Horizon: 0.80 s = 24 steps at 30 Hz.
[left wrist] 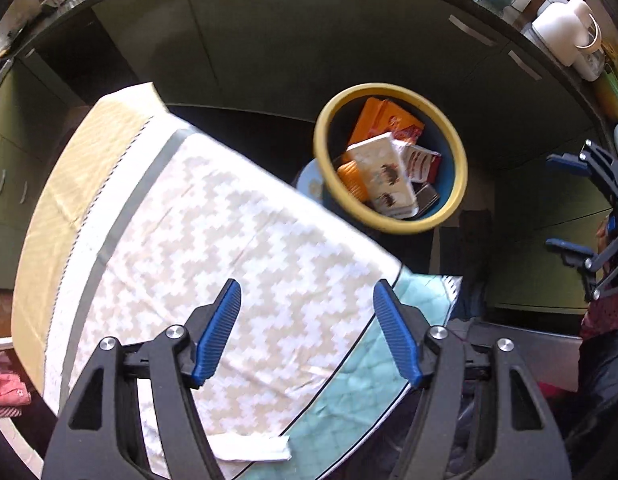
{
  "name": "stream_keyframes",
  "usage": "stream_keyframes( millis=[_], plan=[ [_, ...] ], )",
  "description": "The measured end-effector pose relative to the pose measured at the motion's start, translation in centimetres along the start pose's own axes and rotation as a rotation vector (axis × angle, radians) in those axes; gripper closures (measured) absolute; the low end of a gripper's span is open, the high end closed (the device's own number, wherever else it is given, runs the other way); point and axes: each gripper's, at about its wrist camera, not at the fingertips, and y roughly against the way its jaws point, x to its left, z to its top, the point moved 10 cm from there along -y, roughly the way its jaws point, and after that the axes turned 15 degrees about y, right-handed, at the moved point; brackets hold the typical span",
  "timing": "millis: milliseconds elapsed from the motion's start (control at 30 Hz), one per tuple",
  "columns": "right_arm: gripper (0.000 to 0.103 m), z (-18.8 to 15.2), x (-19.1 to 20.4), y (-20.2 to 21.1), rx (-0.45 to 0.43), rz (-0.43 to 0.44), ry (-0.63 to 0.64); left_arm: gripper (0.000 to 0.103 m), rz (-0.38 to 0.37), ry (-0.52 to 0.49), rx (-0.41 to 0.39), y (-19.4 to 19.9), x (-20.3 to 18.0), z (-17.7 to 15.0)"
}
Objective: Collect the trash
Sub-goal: 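Open the left tool over the bin to drop the cartoon box, then grasp the white tissue with the left tool while the right grasps the white tube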
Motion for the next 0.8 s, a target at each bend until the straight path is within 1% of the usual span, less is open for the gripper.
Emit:
stream_keyframes(
  millis=[100,200,300,333,433,567,600,633,667,733,767,800],
  plan=[
    [0.021,1.6,2.4,0.0,-0.012,0.026,0.054,0.038,0.069,0.053,0.015,1.0,6.0,-3.8],
    [0.021,3.1,5.0,-1.0,-0.007,0.058,0.108,0.038,0.124,0.116,0.065,0.3,12.0,-7.8],
    [0.021,4.5,8.0,-1.7,0.006,0.095,0.167,0.036,0.175,0.152,0.092,-0.9,16.5,-10.7],
    [0.021,5.1,9.2,-2.0,0.011,0.107,0.188,0.034,0.179,0.171,0.093,-1.4,17.4,-11.3],
    [0.021,6.9,12.9,-3.1,0.011,0.146,0.252,0.034,0.171,0.235,0.101,-3.3,19.3,-11.8],
    [0.021,8.5,16.9,-4.3,0.015,0.198,0.320,0.035,0.131,0.275,0.113,-5.5,19.6,-11.4],
    [0.021,8.8,17.9,-4.7,0.018,0.214,0.336,0.038,0.124,0.287,0.122,-6.0,19.8,-11.4],
    [0.021,9.0,18.8,-5.1,0.020,0.228,0.352,0.055,0.114,0.304,0.133,-6.4,19.9,-11.5],
    [0.021,9.1,19.6,-5.4,0.019,0.236,0.363,0.075,0.105,0.328,0.140,-6.7,20.2,-11.5],
    [0.021,9.7,21.1,-6.1,0.004,0.268,0.365,0.087,0.100,0.345,0.132,-6.9,20.7,-11.4],
    [0.021,10.0,22.0,-6.5,-0.007,0.297,0.358,0.093,0.106,0.347,0.122,-6.7,21.0,-11.5],
    [0.021,10.3,22.7,-6.9,-0.019,0.316,0.352,0.094,0.104,0.357,0.104,-6.4,21.4,-11.5]
  ],
)
